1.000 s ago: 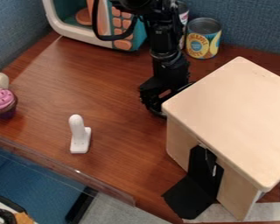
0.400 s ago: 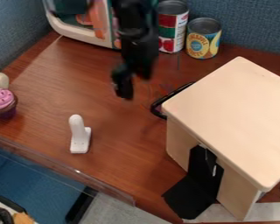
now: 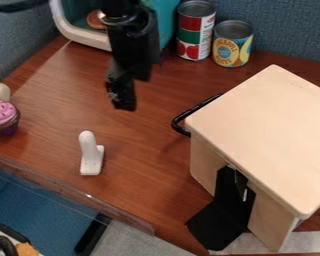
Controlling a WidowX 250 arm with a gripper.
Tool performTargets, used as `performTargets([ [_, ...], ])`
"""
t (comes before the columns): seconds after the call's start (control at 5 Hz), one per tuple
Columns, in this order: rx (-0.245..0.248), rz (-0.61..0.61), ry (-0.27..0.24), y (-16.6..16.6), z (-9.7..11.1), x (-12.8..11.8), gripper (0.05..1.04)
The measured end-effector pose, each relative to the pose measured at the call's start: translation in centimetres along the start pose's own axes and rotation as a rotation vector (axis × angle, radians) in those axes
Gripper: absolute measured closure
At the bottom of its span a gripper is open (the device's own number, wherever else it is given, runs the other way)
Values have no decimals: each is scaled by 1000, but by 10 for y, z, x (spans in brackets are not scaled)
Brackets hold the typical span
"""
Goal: Close the drawer
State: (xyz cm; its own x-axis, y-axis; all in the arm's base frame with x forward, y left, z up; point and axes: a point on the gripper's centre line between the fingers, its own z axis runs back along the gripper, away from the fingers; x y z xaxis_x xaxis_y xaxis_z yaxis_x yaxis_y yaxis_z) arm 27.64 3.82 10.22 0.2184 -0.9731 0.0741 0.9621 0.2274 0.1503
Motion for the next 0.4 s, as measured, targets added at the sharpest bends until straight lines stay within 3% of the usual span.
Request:
performTargets([
  [0.2,-45,62,-17,-13,15,-2,83],
  [0.4,-134,179,62,-25,25,-7,83],
])
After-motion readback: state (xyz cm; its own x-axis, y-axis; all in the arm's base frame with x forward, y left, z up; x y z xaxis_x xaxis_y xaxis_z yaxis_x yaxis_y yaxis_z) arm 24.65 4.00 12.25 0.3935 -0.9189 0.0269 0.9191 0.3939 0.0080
